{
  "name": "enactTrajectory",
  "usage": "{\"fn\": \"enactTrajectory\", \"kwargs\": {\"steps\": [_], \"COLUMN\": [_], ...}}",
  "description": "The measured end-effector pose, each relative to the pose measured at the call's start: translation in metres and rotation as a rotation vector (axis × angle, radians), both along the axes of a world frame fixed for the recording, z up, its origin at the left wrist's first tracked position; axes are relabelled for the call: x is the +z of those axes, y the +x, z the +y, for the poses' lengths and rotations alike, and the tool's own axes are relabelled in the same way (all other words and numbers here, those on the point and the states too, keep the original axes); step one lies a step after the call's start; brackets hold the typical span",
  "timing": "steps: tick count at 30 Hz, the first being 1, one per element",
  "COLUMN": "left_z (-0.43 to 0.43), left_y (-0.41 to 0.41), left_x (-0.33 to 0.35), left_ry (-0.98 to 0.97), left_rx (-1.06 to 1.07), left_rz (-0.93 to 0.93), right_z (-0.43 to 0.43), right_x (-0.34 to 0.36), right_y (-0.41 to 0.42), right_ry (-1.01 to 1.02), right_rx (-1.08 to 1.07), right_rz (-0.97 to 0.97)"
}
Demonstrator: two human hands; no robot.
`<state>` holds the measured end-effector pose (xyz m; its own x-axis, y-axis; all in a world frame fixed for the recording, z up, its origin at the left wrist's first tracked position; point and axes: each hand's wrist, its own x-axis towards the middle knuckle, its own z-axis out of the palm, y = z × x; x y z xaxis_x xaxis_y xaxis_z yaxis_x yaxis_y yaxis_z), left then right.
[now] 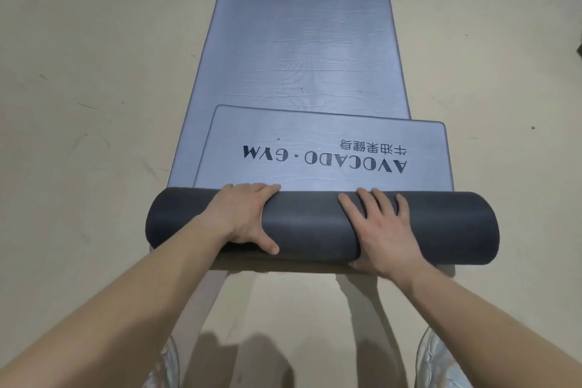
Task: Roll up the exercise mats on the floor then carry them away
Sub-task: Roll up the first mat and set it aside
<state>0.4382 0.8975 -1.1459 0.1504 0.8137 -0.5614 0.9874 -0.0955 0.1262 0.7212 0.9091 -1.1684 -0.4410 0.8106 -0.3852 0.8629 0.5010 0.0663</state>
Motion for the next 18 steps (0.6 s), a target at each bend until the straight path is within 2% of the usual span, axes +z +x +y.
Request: {"fn": "enactTrajectory", "kwargs": {"steps": [2, 4, 9, 12, 15, 18], "left_z": [-0.018, -0.023, 0.033, 0.028, 0.021, 0.033], "left_y": [0.01, 0.016, -0.005, -0.003, 0.002, 0.003], "left_x": [-0.005, -0.01, -0.004, -0.014, -0.022, -0.01], "left_ry": [0.15, 0.223, 0.134, 0.233, 0.371, 0.279], "left_rx": [-0.033, -0.025, -0.025, -0.05, -0.04, -0.01], "left_rz": [0.104, 0.129, -0.021, 0.055, 0.14, 0.117], "right_z": [0.03, 0.049, 0.03, 0.041, 0.072, 0.083], "right_x": [0.012, 0.022, 0.0, -0.009, 0.006, 0.023], "right_y": [-0.003, -0.005, -0.002, 0.0, -0.006, -0.013], "right_ry": [-0.086, -0.161, 0.081, 0.164, 0.096, -0.027], "right_rx": [0.025, 0.029, 0.01, 0.033, 0.082, 0.067], "right_rz": [0.007, 0.019, 0.038, 0.081, 0.057, 0.019]}}
